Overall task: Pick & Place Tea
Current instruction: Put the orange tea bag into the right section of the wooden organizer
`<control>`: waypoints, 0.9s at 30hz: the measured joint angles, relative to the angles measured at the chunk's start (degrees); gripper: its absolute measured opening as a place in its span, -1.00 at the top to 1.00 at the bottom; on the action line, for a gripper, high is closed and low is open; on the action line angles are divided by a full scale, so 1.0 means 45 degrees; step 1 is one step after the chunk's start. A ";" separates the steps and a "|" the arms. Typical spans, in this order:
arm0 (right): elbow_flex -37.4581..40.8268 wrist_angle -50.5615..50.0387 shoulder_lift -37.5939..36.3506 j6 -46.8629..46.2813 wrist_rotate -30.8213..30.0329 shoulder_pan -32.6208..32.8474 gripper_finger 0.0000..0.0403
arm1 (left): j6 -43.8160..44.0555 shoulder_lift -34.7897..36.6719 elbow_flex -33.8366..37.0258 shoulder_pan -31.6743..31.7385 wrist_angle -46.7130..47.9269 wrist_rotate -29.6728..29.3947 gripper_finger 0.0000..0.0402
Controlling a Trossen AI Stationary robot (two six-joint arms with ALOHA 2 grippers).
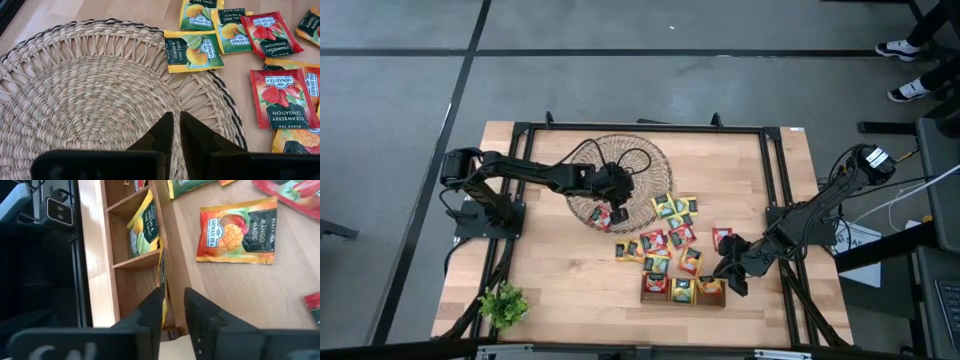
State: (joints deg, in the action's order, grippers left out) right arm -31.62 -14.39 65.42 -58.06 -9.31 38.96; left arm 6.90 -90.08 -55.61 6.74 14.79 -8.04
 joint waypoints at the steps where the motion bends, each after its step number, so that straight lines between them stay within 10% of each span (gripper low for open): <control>1: 0.0000 0.0003 -0.0002 0.0005 -0.0030 0.0000 0.55 | 0.0000 0.0000 -0.0003 0.0000 -0.0003 0.0003 0.86; 27: 0.0000 0.0181 0.0034 -0.0520 0.0191 -0.0005 0.44 | -0.0034 0.0000 0.0000 0.0000 0.0000 -0.0002 0.86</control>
State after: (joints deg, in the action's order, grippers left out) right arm -31.62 -13.57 65.58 -60.40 -8.45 38.94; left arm 6.74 -90.08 -55.61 6.74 14.79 -8.05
